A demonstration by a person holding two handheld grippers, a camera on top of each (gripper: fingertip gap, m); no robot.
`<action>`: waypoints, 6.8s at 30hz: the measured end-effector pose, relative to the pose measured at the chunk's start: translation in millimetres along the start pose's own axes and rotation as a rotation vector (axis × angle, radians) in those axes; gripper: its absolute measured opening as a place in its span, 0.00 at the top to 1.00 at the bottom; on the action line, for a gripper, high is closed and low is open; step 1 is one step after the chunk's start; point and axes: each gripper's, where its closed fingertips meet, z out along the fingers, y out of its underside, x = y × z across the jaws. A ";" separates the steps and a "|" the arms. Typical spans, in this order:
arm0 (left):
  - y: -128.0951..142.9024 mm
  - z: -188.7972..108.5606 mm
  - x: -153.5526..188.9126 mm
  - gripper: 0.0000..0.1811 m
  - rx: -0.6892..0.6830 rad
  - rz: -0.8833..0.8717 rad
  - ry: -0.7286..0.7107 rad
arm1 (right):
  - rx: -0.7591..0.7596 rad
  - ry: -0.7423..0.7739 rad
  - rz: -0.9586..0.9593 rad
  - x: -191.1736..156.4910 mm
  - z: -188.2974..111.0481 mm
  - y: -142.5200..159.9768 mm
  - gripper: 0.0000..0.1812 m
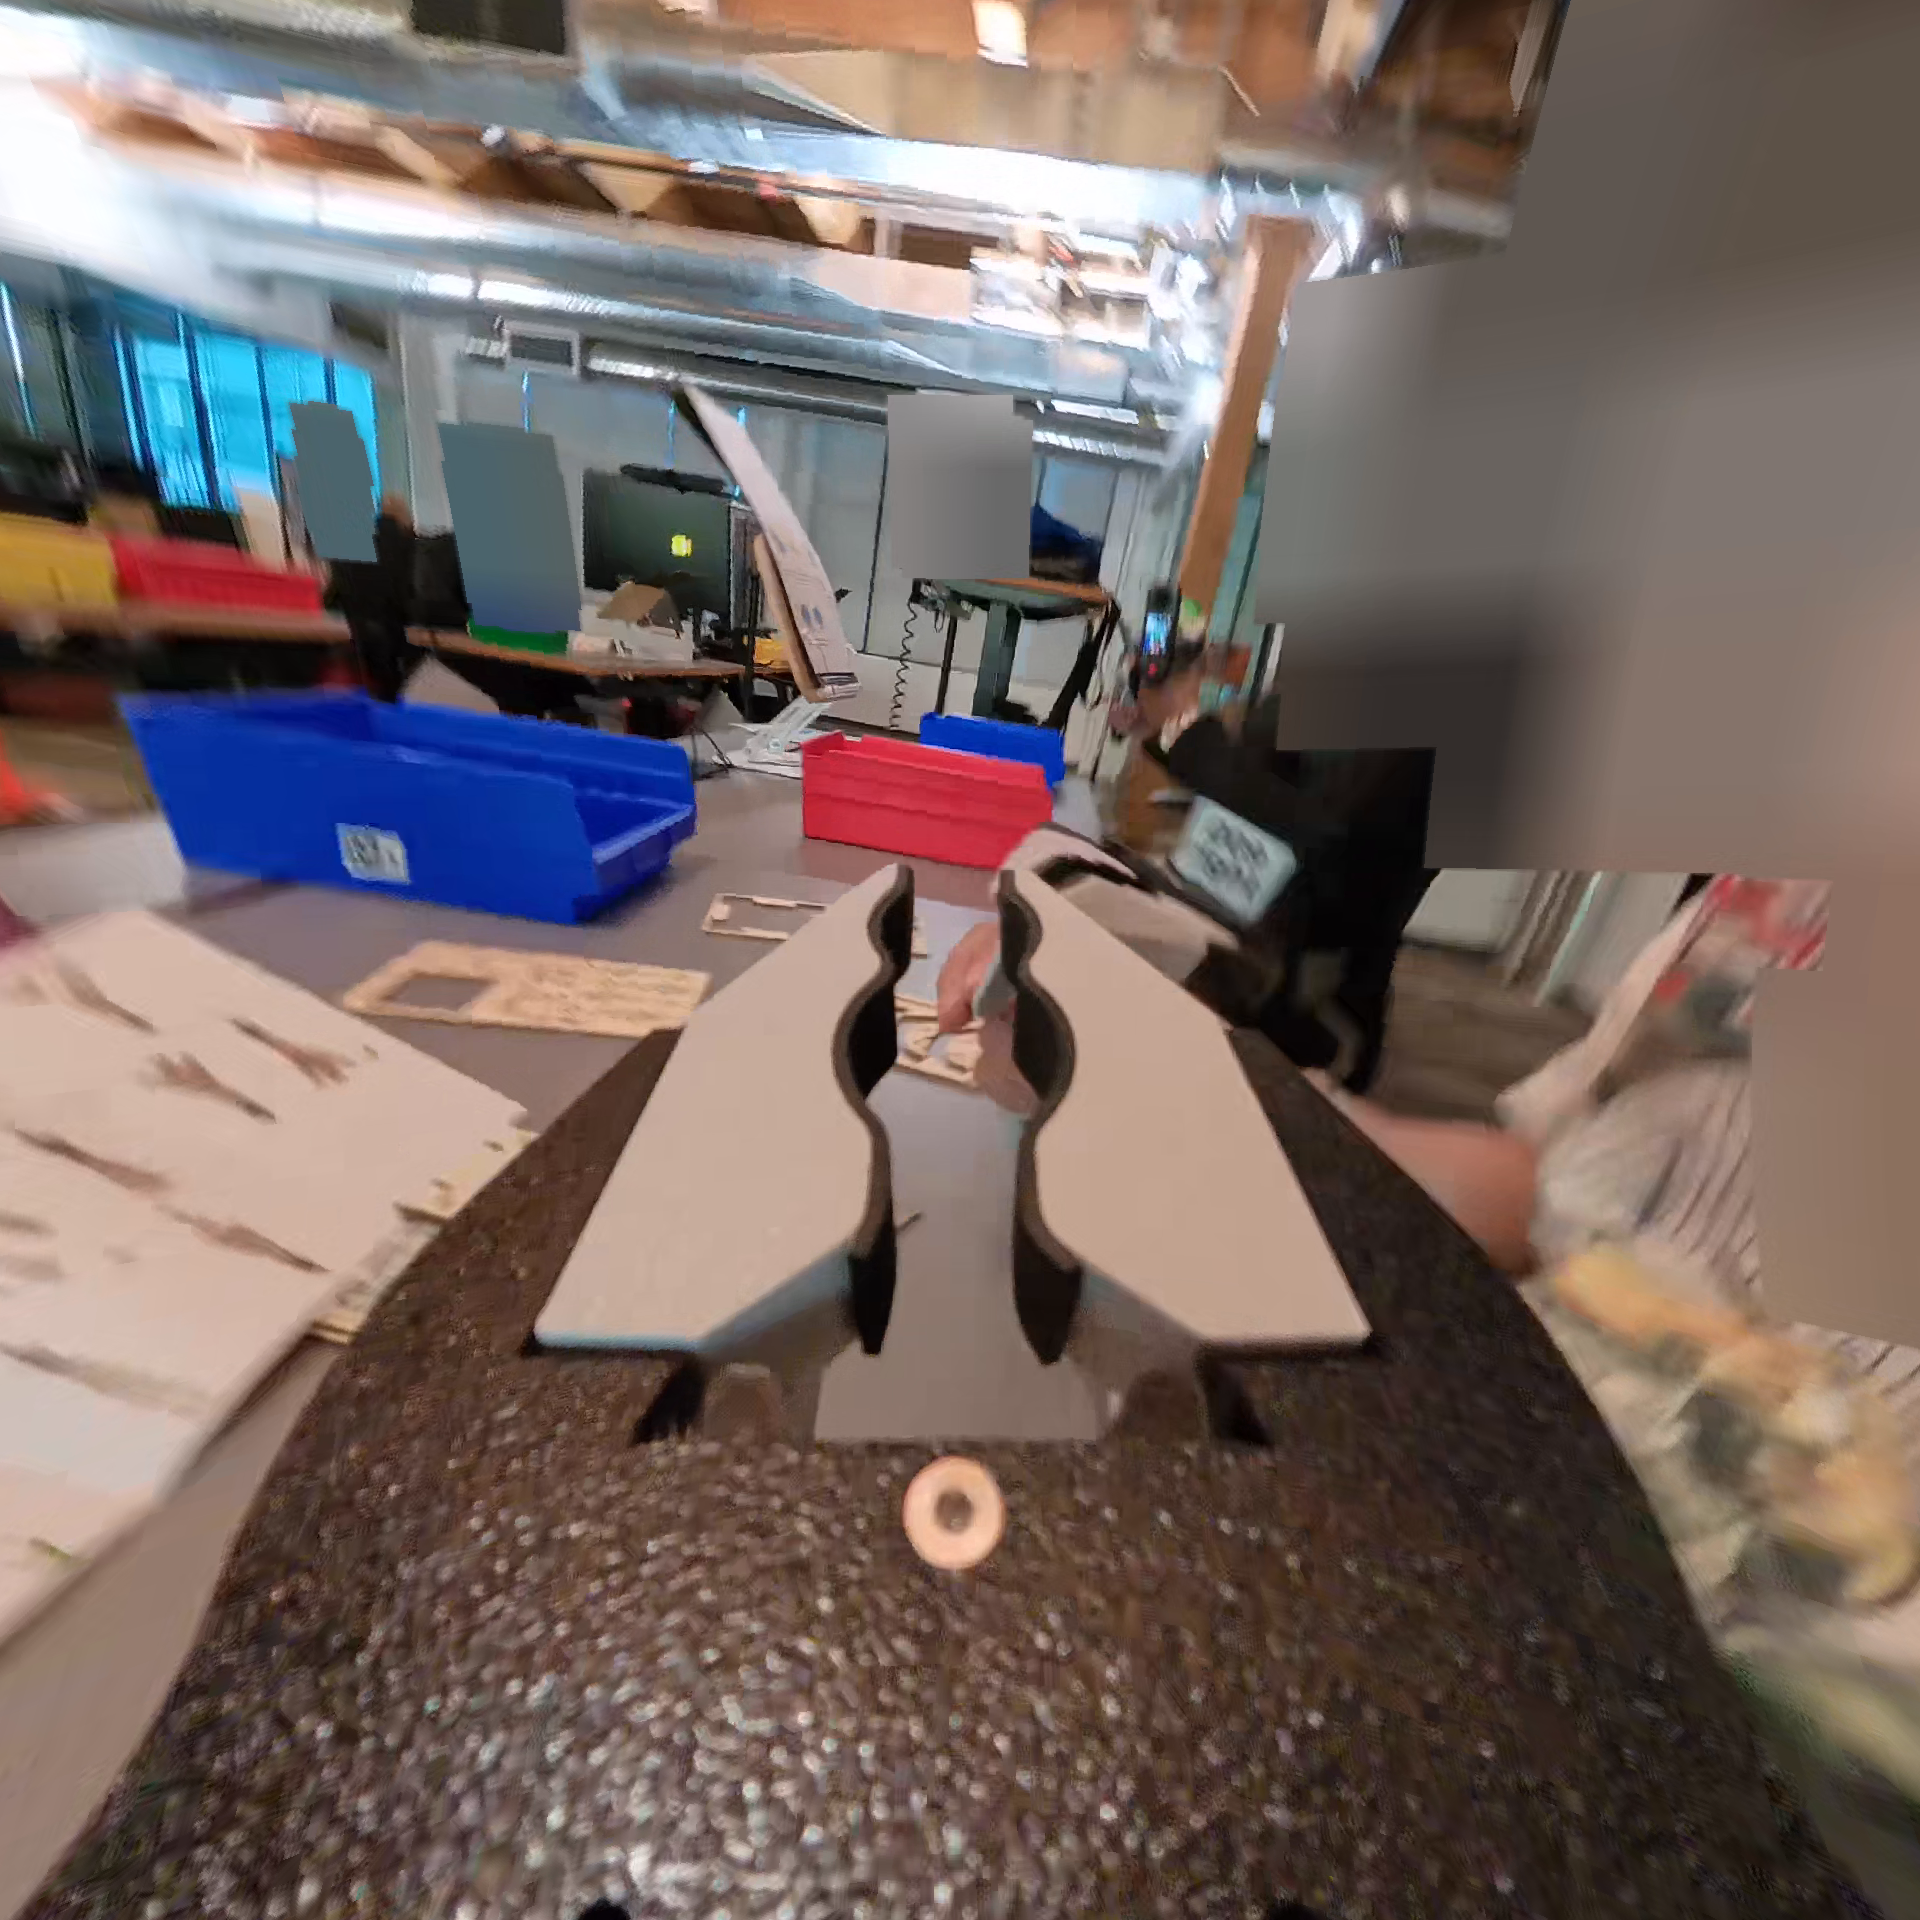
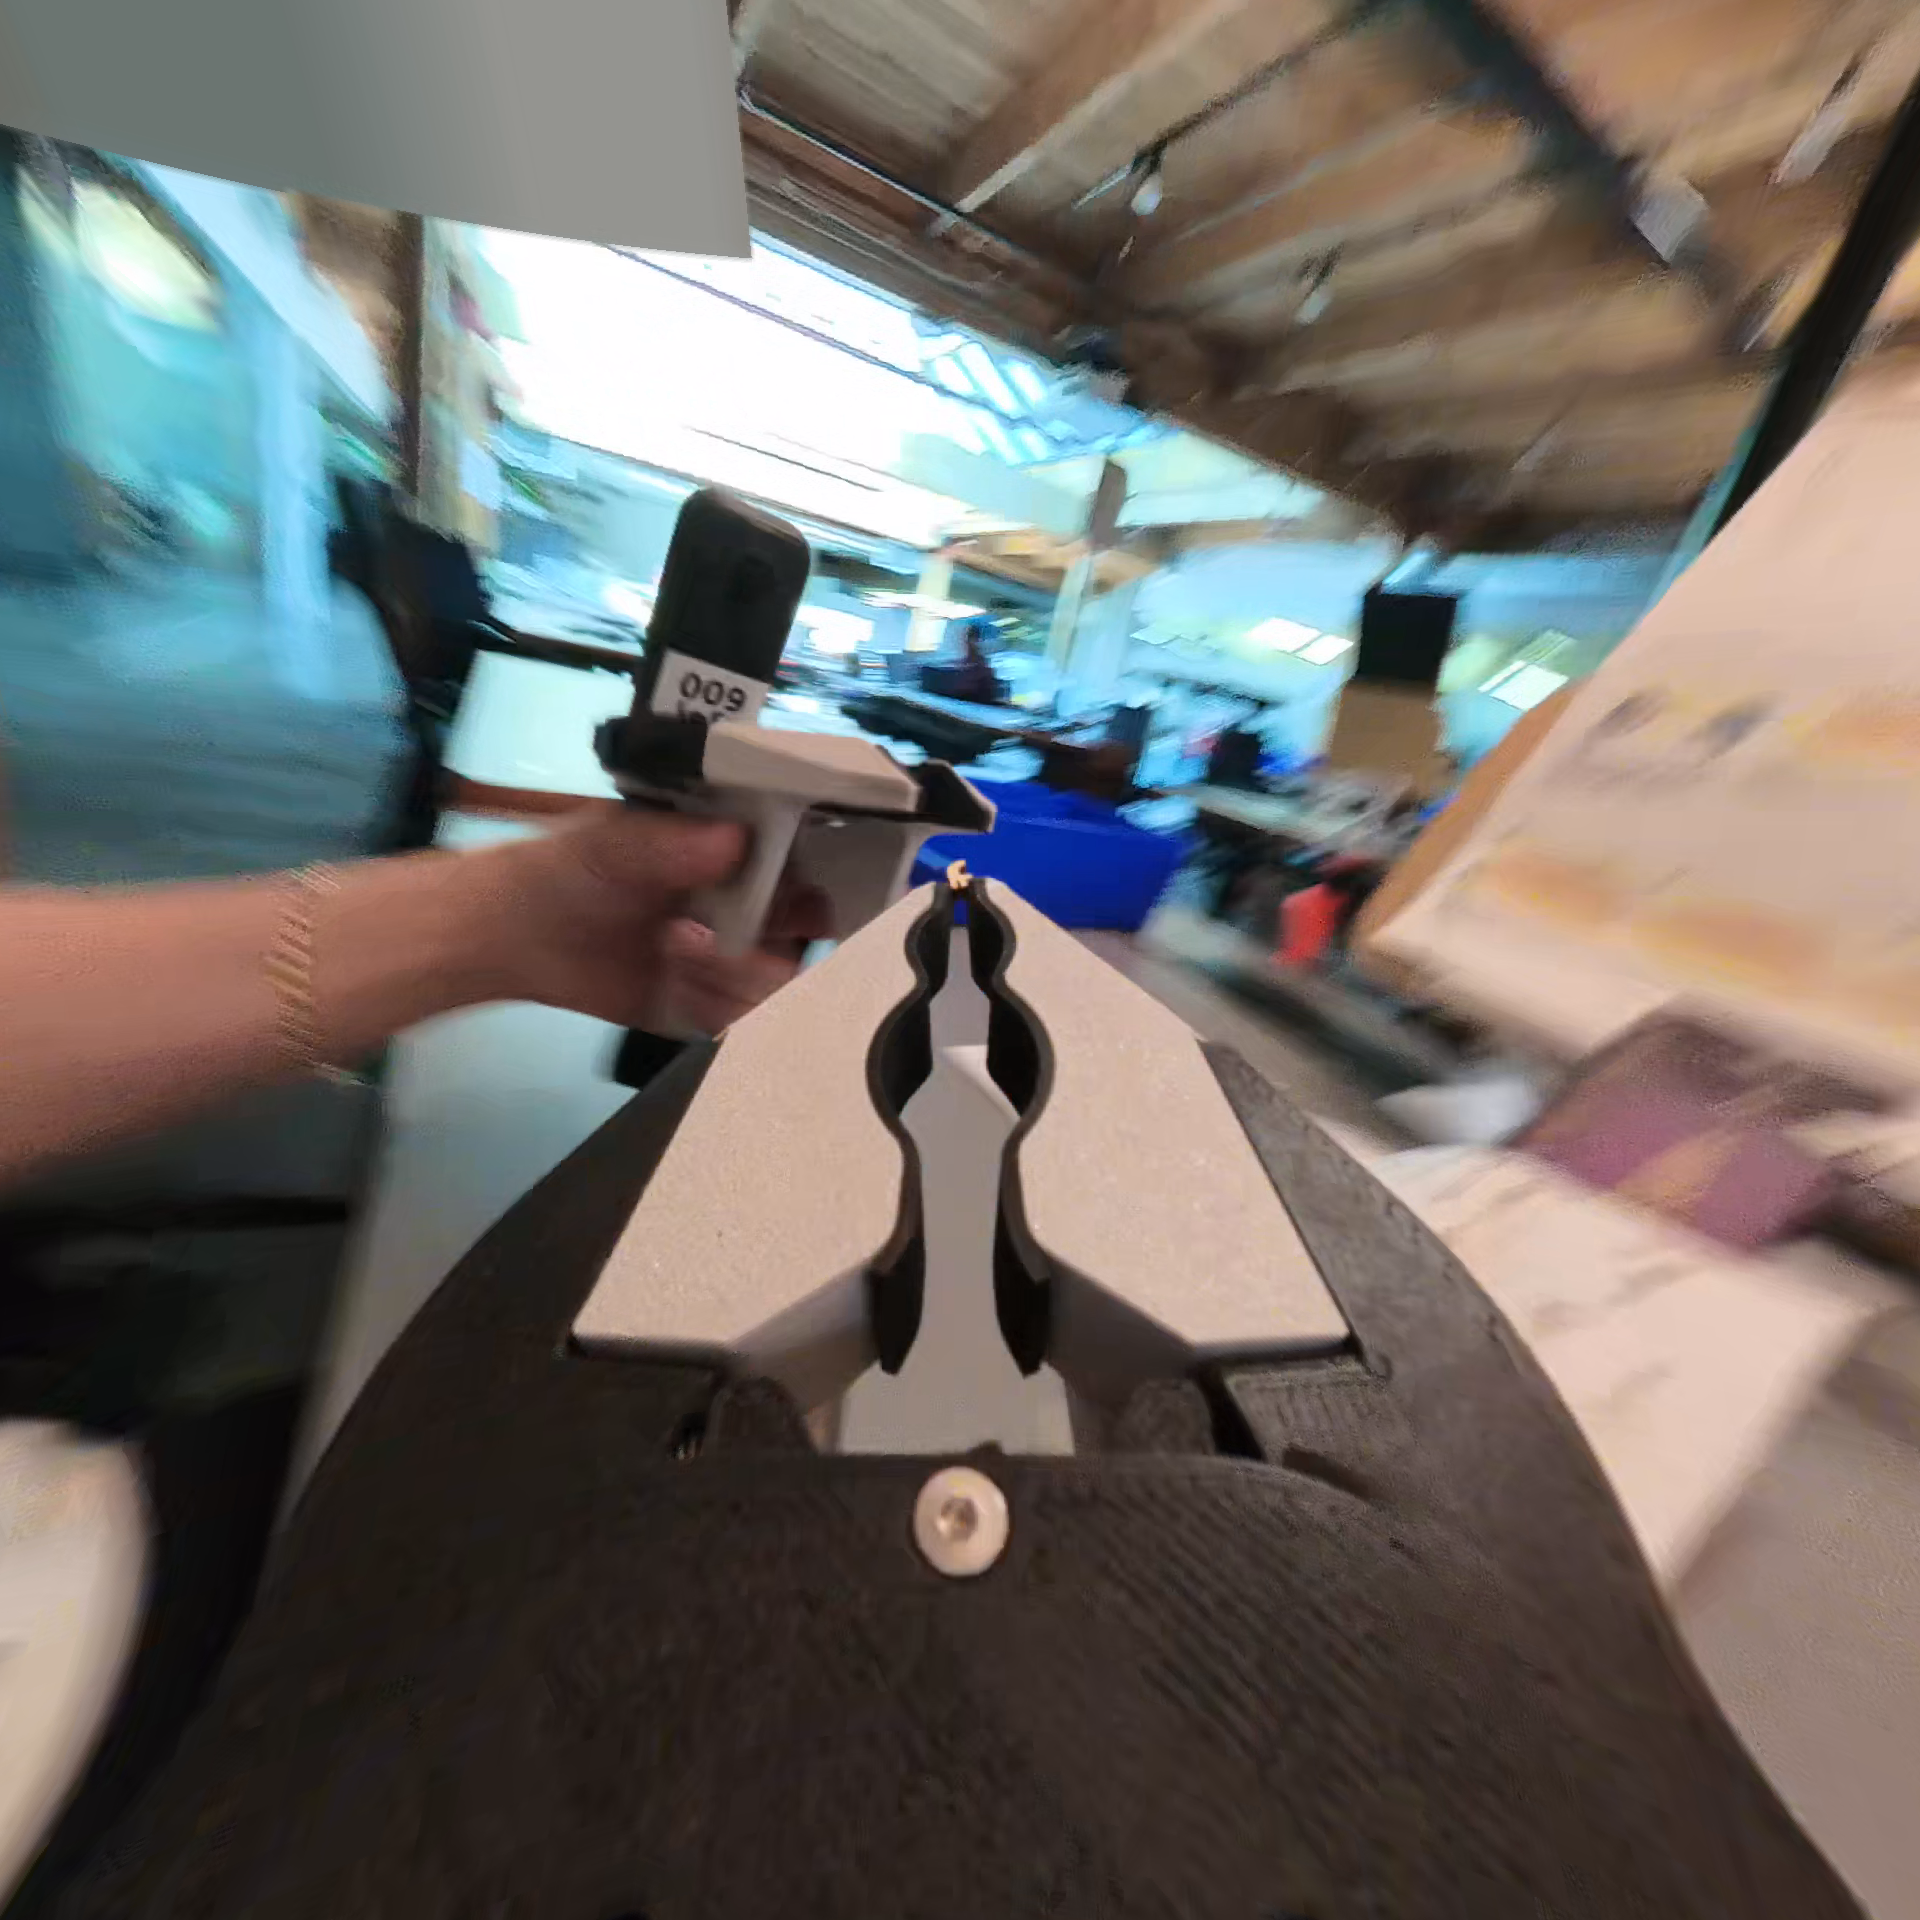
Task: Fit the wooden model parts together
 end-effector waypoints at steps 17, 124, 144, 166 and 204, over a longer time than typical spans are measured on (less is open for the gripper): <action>9.2 25.4 14.4 0.96 0.024 -0.494 0.144 | 0.013 0.322 -0.609 7.4 -4.1 -17.4 1.00; 40.9 -5.9 -54.2 1.00 -0.169 -0.295 -0.324 | -0.372 0.540 -0.616 62.4 -6.3 51.4 0.97; 33.6 35.3 -38.7 1.00 -0.196 -0.310 -0.373 | -0.285 0.688 -0.770 60.7 -11.0 33.9 0.97; 39.1 38.5 -41.5 1.00 -0.292 -0.245 -0.414 | -0.306 0.672 -0.779 59.7 -5.3 40.3 0.97; 72.0 21.9 -62.9 1.00 -0.593 -0.148 -0.518 | -0.495 0.559 -0.653 59.3 6.5 84.7 0.97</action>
